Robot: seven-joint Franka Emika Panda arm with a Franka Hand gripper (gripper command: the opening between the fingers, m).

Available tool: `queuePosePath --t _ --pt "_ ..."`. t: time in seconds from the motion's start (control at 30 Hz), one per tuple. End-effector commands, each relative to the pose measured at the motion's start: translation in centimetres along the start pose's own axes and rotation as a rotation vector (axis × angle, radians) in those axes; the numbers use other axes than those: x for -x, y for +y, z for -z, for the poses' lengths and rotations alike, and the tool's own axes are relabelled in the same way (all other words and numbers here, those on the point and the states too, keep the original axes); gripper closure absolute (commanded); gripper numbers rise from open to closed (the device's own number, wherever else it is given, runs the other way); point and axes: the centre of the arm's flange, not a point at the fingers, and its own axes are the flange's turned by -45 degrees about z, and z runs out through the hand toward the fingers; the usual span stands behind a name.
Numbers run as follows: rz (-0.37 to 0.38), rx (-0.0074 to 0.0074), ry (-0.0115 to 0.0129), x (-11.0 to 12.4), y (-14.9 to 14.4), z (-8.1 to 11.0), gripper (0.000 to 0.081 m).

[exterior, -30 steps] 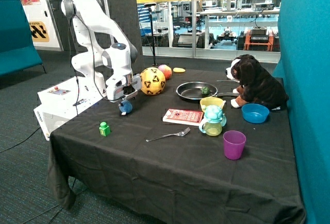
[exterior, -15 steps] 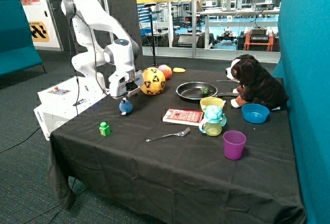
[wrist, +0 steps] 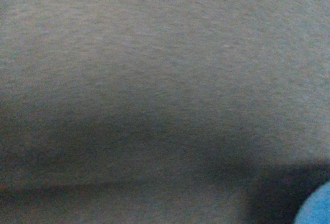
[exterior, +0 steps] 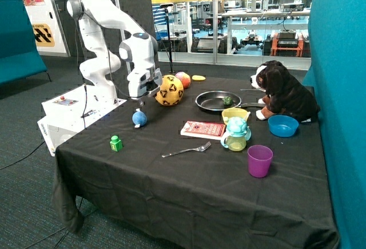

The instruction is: Sort the balls from left to right in order of size

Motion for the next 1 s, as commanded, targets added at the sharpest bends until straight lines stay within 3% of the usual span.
queuePosePath --t 0.0,0.97 --pt "0.155 -0.0003 0.0007 -0.7 -4.3 2.9 0.0" --pt "0.498 -0.0001 0.0008 -0.9 -16.7 6.4 0.0"
